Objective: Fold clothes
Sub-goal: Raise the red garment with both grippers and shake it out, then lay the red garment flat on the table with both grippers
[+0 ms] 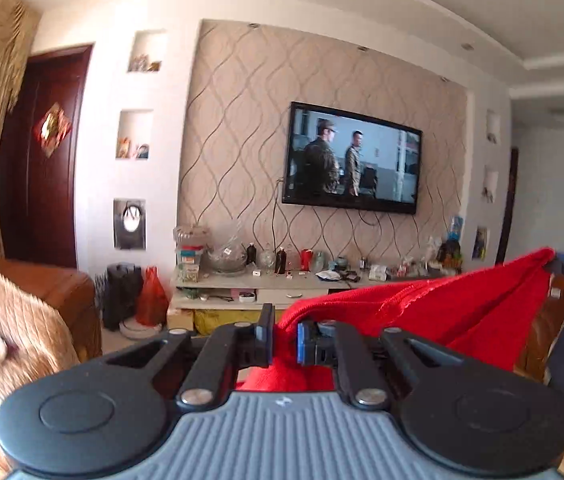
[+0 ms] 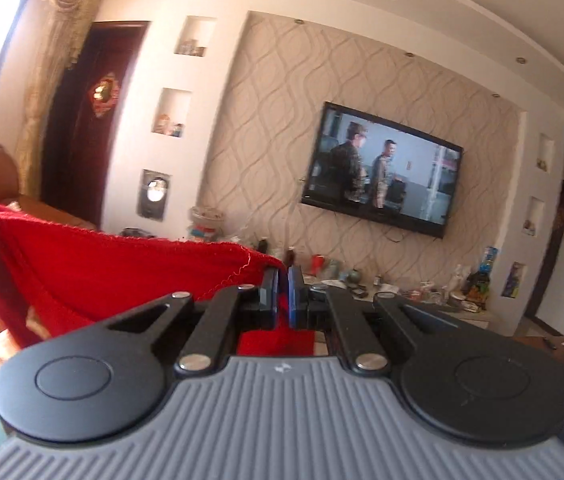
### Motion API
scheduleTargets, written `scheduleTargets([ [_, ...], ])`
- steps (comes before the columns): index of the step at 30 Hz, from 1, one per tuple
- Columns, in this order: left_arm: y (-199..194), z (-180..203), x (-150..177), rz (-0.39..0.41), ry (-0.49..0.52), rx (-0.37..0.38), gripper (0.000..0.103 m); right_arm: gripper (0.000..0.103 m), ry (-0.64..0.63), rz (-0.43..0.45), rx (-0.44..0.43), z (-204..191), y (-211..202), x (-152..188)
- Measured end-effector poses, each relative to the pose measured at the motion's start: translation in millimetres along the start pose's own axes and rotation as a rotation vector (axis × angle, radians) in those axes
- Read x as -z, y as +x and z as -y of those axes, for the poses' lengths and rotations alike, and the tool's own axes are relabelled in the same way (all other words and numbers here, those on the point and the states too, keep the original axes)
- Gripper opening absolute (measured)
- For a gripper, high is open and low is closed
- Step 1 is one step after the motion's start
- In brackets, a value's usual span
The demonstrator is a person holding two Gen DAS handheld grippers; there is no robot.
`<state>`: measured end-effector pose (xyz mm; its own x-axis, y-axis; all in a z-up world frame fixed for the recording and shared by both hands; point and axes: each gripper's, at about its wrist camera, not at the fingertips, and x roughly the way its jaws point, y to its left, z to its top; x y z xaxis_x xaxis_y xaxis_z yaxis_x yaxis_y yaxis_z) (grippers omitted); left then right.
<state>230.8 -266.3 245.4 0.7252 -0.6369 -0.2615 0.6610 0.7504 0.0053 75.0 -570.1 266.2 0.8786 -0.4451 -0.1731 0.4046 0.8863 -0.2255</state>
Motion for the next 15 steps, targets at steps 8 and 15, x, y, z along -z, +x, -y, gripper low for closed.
scheduleTargets([
  [8,-70.4,55.0,188.5,-0.227,0.157,0.124,0.011,0.007,-0.106,-0.22,-0.178,-19.8,-91.6,178.7],
  [15,-106.7,82.1,382.0,-0.518,0.052,0.193,0.01,0.007,-0.04,-0.542,-0.35,-77.6,-159.9,375.1],
])
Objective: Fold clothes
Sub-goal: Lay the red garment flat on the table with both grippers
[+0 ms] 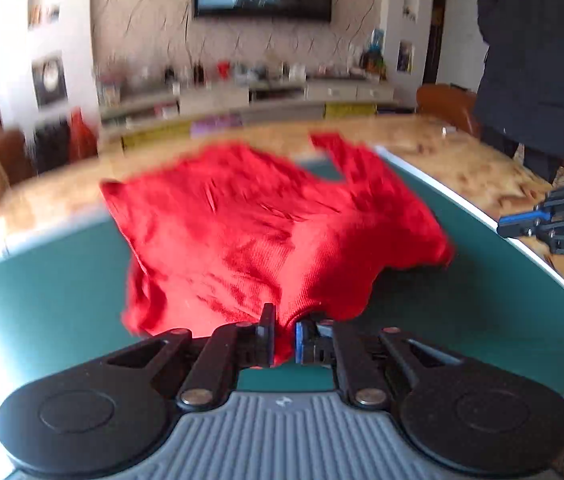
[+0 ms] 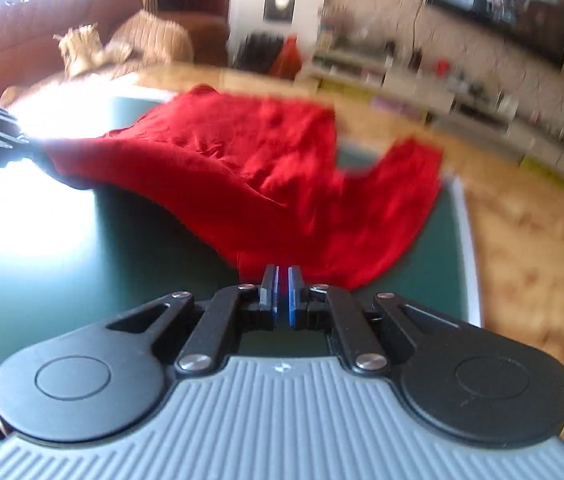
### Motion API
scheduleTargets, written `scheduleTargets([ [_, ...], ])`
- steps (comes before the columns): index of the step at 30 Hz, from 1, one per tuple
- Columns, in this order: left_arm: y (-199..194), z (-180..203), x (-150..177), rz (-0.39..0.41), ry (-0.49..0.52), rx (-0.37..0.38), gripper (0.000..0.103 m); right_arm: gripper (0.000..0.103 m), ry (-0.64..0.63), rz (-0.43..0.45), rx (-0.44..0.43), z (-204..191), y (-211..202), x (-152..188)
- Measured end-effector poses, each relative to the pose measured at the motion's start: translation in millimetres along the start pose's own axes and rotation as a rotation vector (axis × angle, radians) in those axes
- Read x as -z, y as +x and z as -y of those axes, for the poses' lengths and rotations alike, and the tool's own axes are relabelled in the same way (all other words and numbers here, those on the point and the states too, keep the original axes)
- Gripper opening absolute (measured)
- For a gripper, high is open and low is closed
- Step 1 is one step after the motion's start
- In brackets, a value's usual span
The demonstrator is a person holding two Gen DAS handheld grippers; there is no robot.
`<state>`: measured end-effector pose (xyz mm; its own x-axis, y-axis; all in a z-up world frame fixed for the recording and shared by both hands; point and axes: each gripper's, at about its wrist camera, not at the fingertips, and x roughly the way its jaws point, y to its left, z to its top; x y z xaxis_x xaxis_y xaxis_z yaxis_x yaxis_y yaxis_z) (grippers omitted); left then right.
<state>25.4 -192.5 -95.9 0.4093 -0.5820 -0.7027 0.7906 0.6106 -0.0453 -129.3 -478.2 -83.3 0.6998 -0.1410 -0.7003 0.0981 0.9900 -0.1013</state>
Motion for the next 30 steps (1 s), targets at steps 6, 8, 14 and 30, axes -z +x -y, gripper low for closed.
scheduleTargets([
  [6,-16.1,15.7,47.4,-0.024,-0.01,-0.049,0.01,0.007,-0.033,-0.077,-0.013,-43.5,-19.1,50.8],
  [8,-19.6,16.2,49.9,-0.032,0.037,-0.084,0.01,0.008,-0.018,-0.084,-0.022,-48.1,-25.9,50.9],
  [14,-31.4,5.3,50.7,-0.072,0.057,-0.11,0.011,0.043,0.332,-0.144,-0.051,-3.4,6.9,-0.7],
  [30,-73.6,-32.7,85.0,0.024,-0.262,0.003,0.021,0.008,0.653,-0.24,-0.001,38.0,78.5,2.7],
])
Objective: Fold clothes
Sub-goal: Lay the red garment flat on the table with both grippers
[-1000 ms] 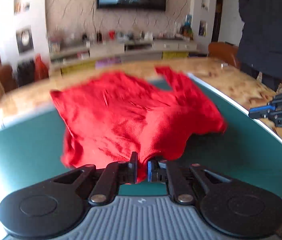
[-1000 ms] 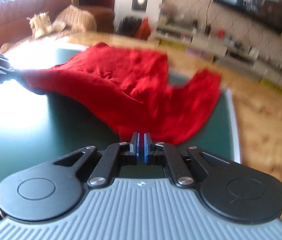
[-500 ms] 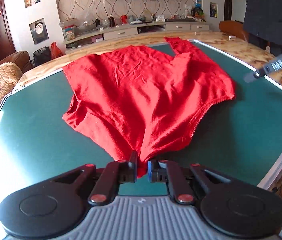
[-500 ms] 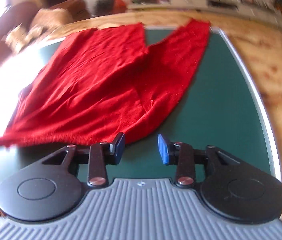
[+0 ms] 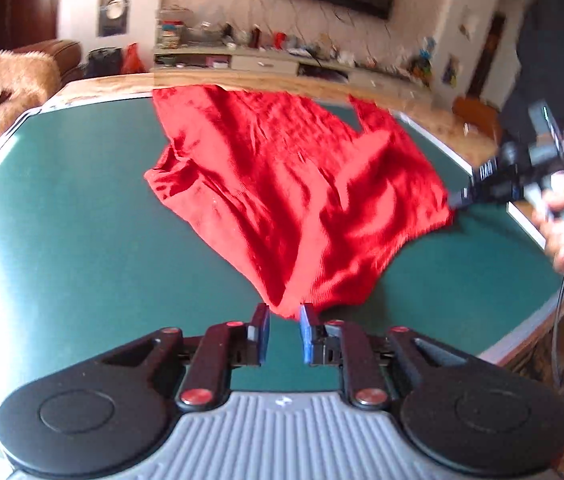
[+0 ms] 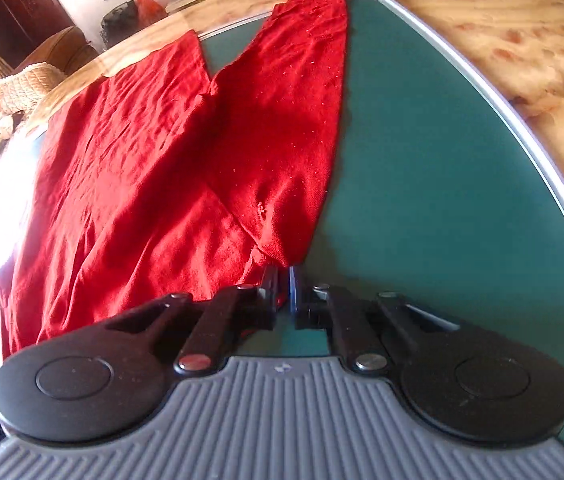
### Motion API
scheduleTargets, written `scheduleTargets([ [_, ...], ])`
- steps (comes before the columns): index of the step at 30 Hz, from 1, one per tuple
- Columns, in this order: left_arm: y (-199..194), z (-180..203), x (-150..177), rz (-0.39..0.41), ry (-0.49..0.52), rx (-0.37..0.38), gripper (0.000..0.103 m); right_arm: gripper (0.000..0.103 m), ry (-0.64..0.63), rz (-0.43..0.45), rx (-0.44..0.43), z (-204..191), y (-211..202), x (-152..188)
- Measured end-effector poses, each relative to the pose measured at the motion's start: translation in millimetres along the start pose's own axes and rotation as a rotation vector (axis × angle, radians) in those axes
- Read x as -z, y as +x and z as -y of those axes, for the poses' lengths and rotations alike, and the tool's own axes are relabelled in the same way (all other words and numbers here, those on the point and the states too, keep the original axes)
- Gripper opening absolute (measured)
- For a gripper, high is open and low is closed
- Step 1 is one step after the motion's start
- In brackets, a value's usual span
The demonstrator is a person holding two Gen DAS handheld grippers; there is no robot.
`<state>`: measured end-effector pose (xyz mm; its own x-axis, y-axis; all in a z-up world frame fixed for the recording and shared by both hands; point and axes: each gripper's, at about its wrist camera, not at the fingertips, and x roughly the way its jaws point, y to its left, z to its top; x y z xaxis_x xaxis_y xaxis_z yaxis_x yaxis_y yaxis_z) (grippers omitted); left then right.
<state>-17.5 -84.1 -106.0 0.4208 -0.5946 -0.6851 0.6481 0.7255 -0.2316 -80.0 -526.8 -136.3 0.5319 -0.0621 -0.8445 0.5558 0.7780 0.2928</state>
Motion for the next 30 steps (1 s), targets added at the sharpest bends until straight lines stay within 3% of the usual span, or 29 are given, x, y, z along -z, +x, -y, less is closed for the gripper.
scheduleTargets([
  [7,27.3,16.3,-27.5,0.026,-0.066,0.014,0.027,0.006,0.019,0.045,0.009,33.4,-46.3,38.2],
  [12,61.4,34.4,-21.2,-0.06,0.017,0.0,0.027,0.006,0.02,0.026,0.046,48.2,-88.9,88.3],
  [16,57.0,42.3,-11.0,-0.084,0.122,-0.035,0.027,0.01,-0.067,-0.011,0.084,33.2,-112.8,120.2],
  [18,51.1,38.4,-9.0,-0.095,0.134,-0.044,0.027,0.017,-0.173,0.035,0.17,19.8,-123.8,119.7],
  [19,48.2,35.7,-7.9,-0.099,0.137,-0.048,0.027,0.028,-0.22,0.083,0.212,15.7,-128.5,112.7],
  [21,42.2,31.3,-7.5,-0.104,0.119,-0.035,0.027,0.04,-0.276,0.183,0.252,14.5,-130.7,81.7],
  [23,39.0,25.8,-11.6,-0.103,0.054,0.005,0.027,0.04,-0.287,0.232,0.251,18.2,-119.5,36.7],
  [26,38.0,24.8,-20.7,-0.075,-0.014,0.038,0.028,0.04,-0.203,0.247,0.178,32.5,-84.9,-50.6],
  [30,46.7,34.2,-33.5,-0.026,-0.059,0.069,0.043,0.04,-0.079,0.262,0.14,46.1,-27.0,-150.0],
])
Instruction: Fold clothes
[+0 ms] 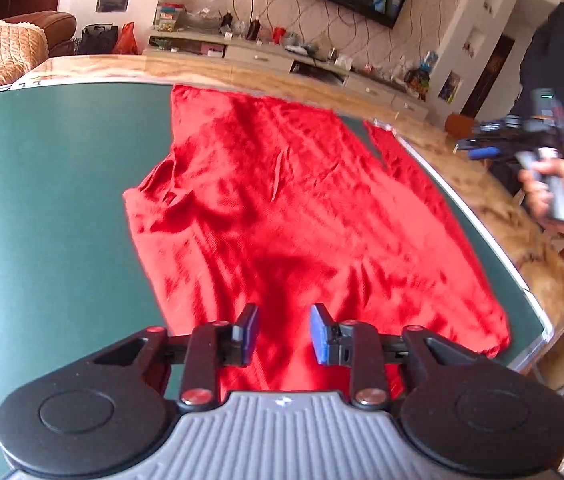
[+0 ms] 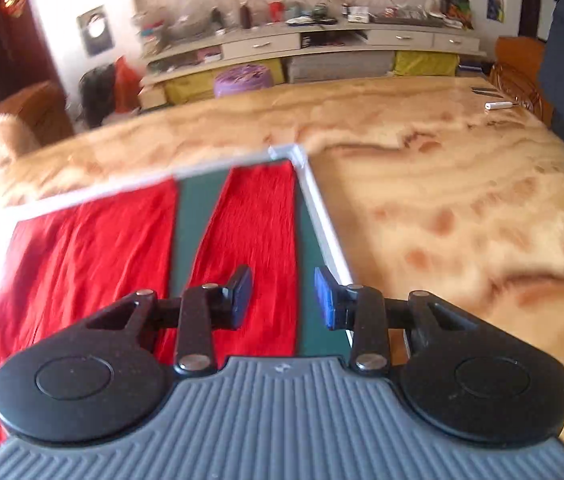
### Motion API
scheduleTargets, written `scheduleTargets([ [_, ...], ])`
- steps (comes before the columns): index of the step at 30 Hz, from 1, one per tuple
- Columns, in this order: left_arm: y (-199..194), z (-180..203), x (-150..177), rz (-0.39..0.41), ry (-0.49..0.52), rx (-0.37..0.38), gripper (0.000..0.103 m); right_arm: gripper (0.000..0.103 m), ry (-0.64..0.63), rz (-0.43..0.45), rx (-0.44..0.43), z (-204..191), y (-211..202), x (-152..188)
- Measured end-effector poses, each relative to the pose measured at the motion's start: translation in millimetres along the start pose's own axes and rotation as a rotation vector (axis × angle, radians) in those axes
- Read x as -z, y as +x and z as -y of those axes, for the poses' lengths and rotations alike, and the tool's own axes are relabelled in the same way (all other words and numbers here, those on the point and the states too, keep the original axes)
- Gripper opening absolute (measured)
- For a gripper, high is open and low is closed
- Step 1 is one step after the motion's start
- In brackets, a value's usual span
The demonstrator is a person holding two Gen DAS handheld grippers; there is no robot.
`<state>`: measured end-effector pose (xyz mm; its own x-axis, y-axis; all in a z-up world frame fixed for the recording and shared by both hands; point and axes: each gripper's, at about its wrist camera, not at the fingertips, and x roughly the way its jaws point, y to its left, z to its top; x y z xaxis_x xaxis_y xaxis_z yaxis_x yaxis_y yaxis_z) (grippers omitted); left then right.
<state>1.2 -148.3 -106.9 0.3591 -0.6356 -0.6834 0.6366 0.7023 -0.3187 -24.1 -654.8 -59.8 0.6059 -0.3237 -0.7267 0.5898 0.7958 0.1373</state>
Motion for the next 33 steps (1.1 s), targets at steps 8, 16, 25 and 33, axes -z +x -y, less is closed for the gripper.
scheduleTargets([
  [8,28.3,10.6,-13.0,0.071,-0.042,-0.001,0.043,0.04,-0.025,-0.069,0.093,-22.8,148.0,-58.5],
  [16,52.1,5.1,-2.9,0.017,-0.098,0.013,0.043,0.021,-0.029,-0.086,0.103,-33.2,190.2,-65.3],
  [25,49.8,6.2,2.0,0.026,-0.116,0.026,0.049,0.005,0.048,-0.029,0.216,-18.4,164.4,-76.2],
  [33,48.9,8.9,-0.2,0.01,-0.061,0.033,0.053,0.005,0.123,-0.017,0.516,72.5,129.2,-73.5],
])
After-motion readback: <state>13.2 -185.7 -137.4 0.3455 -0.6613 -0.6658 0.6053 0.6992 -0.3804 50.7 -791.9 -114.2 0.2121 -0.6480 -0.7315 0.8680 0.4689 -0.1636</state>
